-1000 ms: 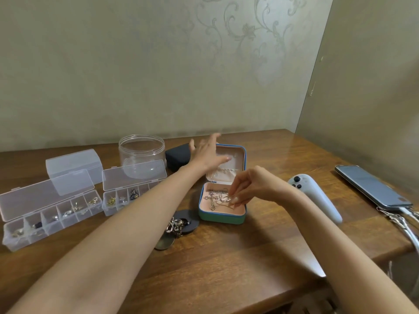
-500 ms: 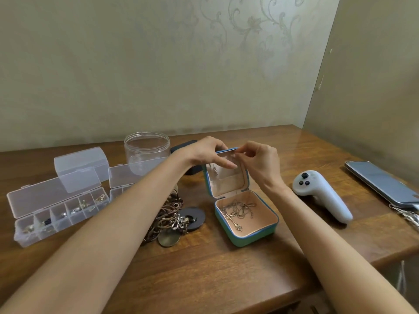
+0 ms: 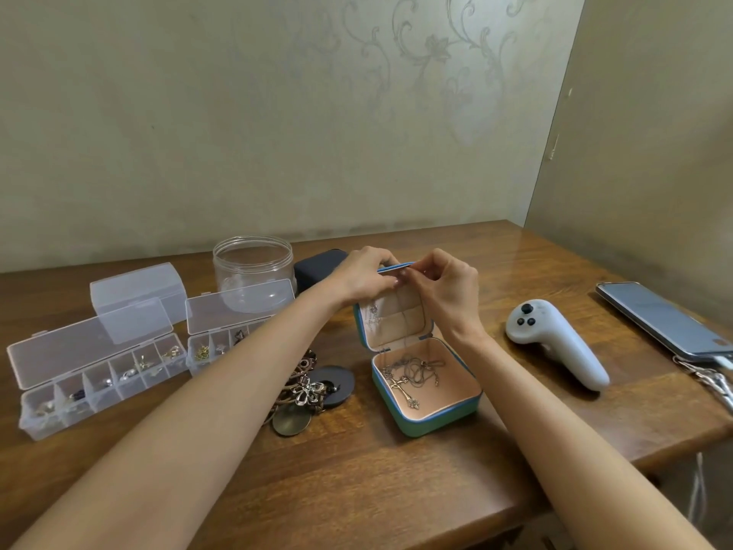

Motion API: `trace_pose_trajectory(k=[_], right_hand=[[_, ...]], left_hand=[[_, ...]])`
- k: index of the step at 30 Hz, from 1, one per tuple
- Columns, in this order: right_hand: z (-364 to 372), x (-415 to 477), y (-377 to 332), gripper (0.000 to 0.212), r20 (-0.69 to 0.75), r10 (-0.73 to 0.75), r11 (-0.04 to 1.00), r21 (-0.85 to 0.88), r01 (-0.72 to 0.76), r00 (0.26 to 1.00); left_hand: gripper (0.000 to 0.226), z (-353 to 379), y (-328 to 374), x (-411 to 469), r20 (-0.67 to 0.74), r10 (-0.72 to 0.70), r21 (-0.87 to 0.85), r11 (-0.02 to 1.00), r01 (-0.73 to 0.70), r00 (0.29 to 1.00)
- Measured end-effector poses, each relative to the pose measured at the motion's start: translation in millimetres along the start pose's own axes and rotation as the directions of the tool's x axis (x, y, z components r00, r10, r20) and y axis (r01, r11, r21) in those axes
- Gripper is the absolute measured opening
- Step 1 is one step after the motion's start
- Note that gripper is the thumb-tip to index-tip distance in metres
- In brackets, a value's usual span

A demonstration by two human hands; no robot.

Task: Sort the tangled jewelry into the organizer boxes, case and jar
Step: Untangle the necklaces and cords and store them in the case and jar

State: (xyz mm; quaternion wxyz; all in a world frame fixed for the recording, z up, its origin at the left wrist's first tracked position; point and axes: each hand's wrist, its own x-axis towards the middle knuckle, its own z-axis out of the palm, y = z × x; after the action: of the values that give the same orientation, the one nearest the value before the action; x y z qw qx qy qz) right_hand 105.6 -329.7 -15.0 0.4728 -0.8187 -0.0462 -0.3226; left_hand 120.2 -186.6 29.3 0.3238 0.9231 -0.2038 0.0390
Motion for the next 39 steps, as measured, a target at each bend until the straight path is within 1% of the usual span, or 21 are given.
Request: trace_pose_trajectory(k=[2,5,8,10,12,14,19,22,26,29,32,35,37,39], right_hand=[[0,-2,0,0.011,-0.015,-0.046,0.998,-0.05,0.045,0.999],[1,-4,5,0.011,-0.023,-0.147,0.98,-0.138,0.142,0.989],[-2,-5,7,0.01,0.007,-0.214,0.957,-0.2,0.211,0.977],[-7,-8,7,0.008,0.053,-0.298,0.922,-0.244,0.302,0.953],[-13,-12,8,0.01,0.137,-0.378,0.871,-0.282,0.402,0.915],[-19,-17,11,0.011,0.217,-0.403,0.839,-0.3,0.453,0.889],[-29,-28,12,0.008,0.313,-0.322,0.849,-0.321,0.419,0.893],[-32,-35,10,0.009,0.358,-0.298,0.833,-0.354,0.424,0.885],[-39,-34,6,0.007,0.381,-0.349,0.785,-0.38,0.49,0.856],[-42,-43,5,0.013,0.345,-0.389,0.771,-0.386,0.507,0.854],[-45,-56,6,0.017,0.273,-0.36,0.824,-0.356,0.442,0.892],[-45,-59,4,0.009,0.256,-0.214,0.882,-0.363,0.299,0.943],[-46,-60,2,0.008,0.299,-0.174,0.882,-0.377,0.284,0.938],[-47,-61,-1,0.007,0.306,-0.193,0.872,-0.382,0.306,0.932]], left_hand=[[0.019,0,0,-1,-0.015,0.006,-0.001,1.0,-0.006,1.0],[0.02,1,-1,-2,-0.026,-0.003,0.009,1.0,0.004,1.0],[0.019,3,-1,-1,-0.039,-0.028,0.014,0.999,0.029,0.999],[0.016,4,-3,-1,-0.062,-0.061,0.017,0.998,0.062,0.996],[0.017,5,-3,0,-0.08,-0.097,0.03,0.995,0.099,0.992],[0.022,6,-1,1,-0.087,-0.116,0.048,0.992,0.12,0.989],[0.027,6,5,1,-0.109,-0.136,0.046,0.989,0.142,0.985],[0.027,7,10,0,-0.12,-0.136,0.073,0.987,0.146,0.983],[0.027,8,22,-3,-0.128,-0.112,0.126,0.984,0.128,0.986],[0.03,10,29,-4,-0.151,-0.097,0.173,0.977,0.123,0.984],[0.034,10,32,-7,-0.178,-0.099,0.172,0.977,0.13,0.979],[0.032,10,31,-8,-0.202,-0.102,0.154,0.979,0.135,0.974],[0.031,10,30,-8,-0.223,-0.092,0.145,0.981,0.127,0.97],[0.032,11,31,-7,-0.223,-0.079,0.136,0.984,0.112,0.972]])
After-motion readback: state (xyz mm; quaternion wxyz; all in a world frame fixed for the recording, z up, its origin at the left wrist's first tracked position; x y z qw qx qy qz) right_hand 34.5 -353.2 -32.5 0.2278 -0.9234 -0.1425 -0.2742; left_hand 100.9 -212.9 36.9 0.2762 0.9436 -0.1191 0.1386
